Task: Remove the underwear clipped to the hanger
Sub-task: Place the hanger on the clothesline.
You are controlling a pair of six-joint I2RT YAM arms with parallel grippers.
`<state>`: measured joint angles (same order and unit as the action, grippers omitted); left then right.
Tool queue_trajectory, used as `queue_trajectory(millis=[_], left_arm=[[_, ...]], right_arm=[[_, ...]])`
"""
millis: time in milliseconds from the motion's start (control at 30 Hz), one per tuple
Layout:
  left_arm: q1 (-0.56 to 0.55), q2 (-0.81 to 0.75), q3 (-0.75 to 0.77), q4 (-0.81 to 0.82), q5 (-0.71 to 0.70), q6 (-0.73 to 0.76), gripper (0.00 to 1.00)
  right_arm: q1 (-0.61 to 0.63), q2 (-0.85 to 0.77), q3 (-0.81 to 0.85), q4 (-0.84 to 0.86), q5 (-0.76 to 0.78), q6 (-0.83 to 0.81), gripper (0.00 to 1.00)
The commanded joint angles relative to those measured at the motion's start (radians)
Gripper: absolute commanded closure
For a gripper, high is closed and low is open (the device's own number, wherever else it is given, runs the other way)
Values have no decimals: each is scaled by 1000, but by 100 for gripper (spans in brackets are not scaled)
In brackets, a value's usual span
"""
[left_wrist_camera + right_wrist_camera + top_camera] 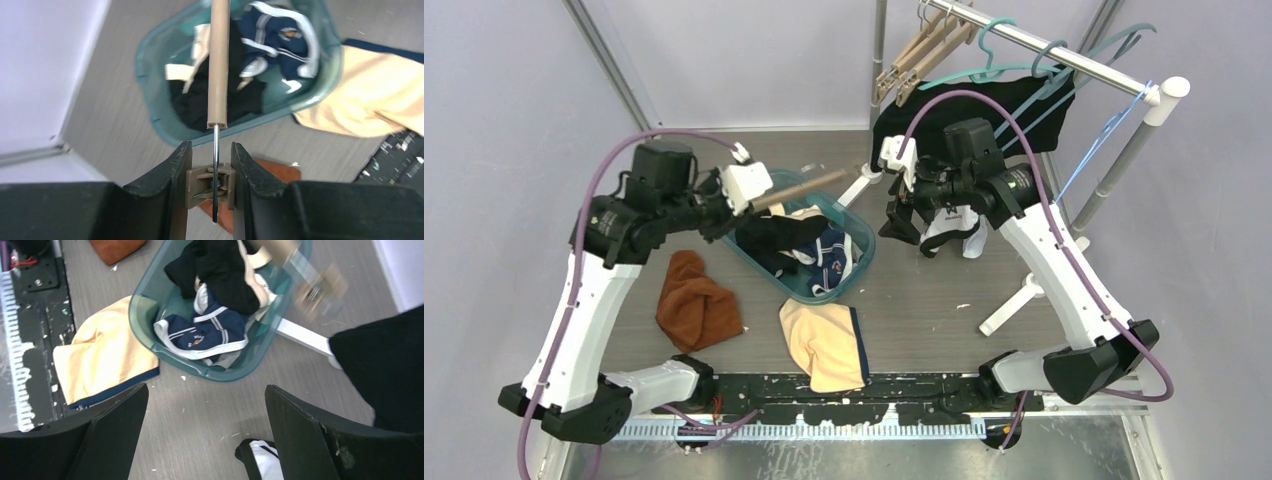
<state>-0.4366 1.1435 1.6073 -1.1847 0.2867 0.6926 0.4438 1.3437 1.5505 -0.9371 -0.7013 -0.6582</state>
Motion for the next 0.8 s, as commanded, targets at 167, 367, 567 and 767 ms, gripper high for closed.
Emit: queue_trajectory(millis=[167, 367, 567, 767], left_arm=[[55, 213, 387, 20, -138, -179, 100], [51, 443, 705, 1, -86, -252, 100], [9, 622, 966, 2, -51, -301, 100], [-22, 657, 994, 74, -23, -352, 100]], right_arm=[[-37, -58, 95, 81, 77, 114, 7], [-80, -96, 77, 100, 75, 138, 7], [-140, -148, 44, 121, 57, 156, 7], [-183, -203, -2, 139, 47, 162, 7]])
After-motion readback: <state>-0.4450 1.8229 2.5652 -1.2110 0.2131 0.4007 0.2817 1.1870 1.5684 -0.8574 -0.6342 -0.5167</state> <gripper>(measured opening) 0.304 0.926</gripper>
